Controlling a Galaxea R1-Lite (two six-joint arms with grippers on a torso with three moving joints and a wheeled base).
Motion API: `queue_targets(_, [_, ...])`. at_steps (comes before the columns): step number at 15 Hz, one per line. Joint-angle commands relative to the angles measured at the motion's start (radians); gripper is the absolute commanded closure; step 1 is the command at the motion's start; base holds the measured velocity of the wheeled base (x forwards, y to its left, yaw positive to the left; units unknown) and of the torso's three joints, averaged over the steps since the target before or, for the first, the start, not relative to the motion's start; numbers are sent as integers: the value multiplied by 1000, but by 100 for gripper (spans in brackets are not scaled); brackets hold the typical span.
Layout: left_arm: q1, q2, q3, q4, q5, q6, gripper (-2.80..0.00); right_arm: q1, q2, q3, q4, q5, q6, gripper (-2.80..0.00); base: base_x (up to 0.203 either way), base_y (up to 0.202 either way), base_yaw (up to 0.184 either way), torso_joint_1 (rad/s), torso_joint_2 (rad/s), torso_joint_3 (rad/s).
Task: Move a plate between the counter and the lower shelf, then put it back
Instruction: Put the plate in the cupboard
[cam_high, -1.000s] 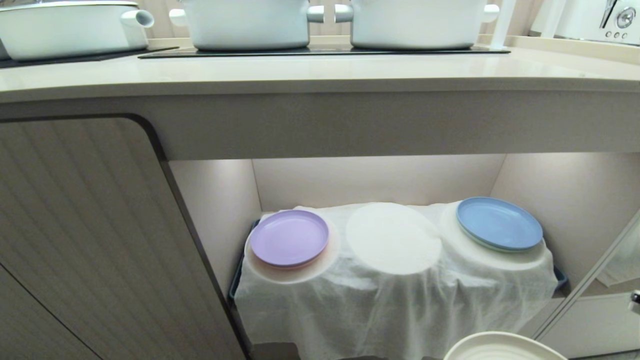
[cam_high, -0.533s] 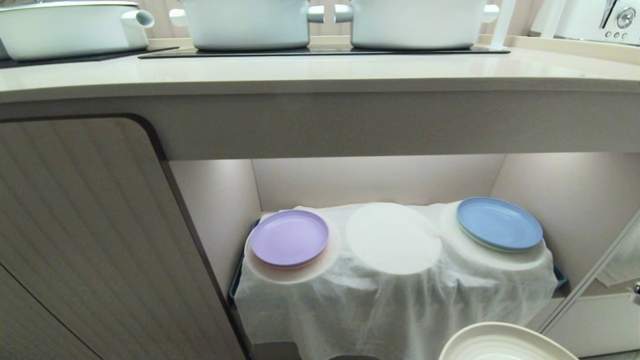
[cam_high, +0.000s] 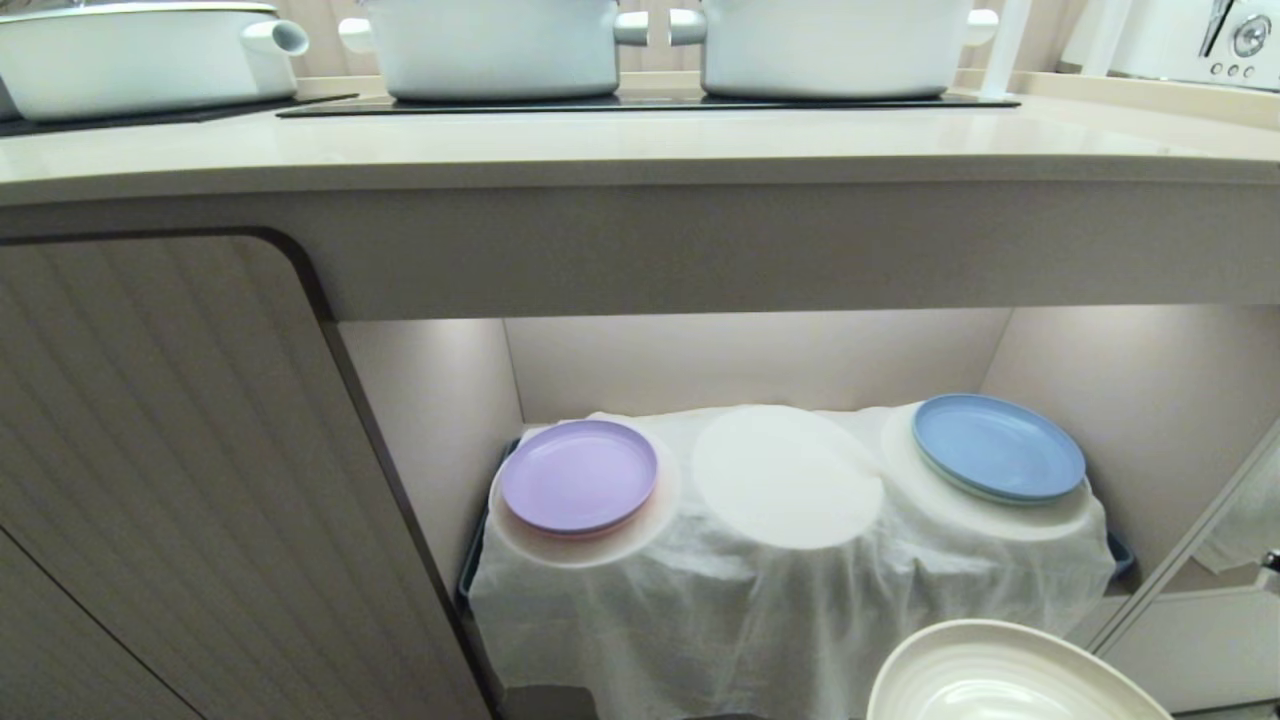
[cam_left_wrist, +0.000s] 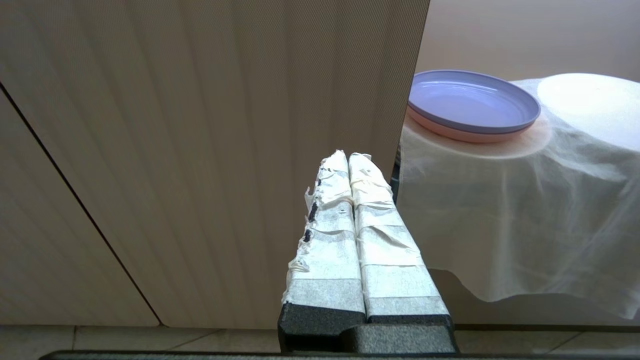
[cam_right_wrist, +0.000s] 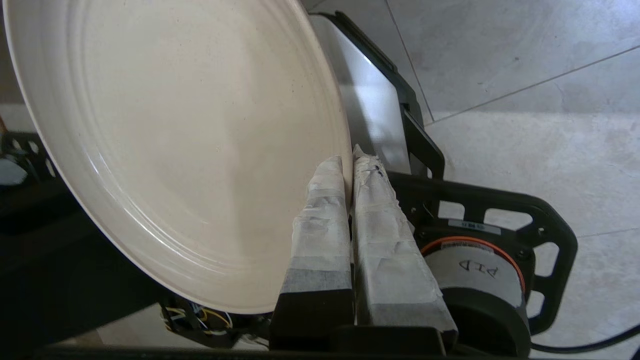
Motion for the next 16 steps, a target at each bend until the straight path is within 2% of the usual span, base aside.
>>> queue_targets(1, [1, 1, 0, 0, 0, -1, 0, 0, 49, -1, -43, -1, 33, 0, 0, 0, 0, 0, 0, 0])
queue_targets(6, [0, 1, 0, 0, 0, -1, 0, 0, 136, -7, -131, -4, 46, 0, 0, 0, 0, 0, 0, 0])
queue_targets(16, [0, 1, 0, 0, 0, -1, 0, 15, 340, -36, -375, -5, 146, 0, 0, 0, 0, 0, 0, 0])
